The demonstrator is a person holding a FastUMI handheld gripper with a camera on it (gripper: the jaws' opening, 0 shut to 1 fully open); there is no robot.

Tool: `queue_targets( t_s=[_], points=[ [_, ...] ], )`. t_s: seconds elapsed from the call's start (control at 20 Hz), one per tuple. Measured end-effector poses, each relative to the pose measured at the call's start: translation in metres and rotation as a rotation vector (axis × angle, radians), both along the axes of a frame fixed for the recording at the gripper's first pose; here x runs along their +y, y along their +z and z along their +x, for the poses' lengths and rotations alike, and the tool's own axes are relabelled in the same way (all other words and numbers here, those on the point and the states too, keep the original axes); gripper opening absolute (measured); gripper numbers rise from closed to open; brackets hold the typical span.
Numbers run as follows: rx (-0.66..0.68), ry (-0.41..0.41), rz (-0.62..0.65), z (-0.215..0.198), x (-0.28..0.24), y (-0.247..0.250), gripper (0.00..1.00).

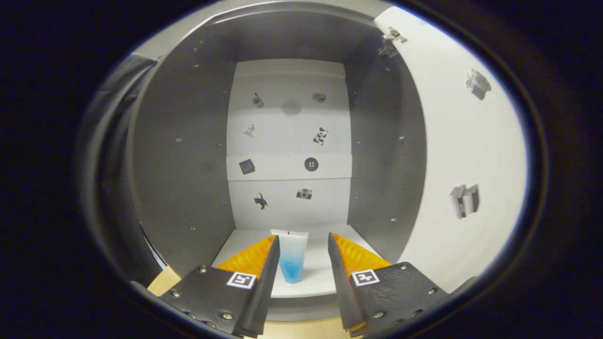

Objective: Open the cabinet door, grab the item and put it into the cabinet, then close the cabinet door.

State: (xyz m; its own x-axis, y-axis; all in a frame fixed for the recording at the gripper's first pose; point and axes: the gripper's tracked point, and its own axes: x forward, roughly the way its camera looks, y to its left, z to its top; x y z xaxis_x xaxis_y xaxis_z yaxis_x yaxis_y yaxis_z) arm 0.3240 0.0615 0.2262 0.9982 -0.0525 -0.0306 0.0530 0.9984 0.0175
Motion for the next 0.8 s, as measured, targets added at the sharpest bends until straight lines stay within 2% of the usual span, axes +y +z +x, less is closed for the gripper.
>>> queue_targets(
  t_s=[0.45,0.8],
  points=[
    [0.014,0.024,-0.024,-0.166,-0.016,0.003,0.59],
    [-0.011,-0.039,0.039,-0.269,-0.072,0.015,0.61]
  ],
)
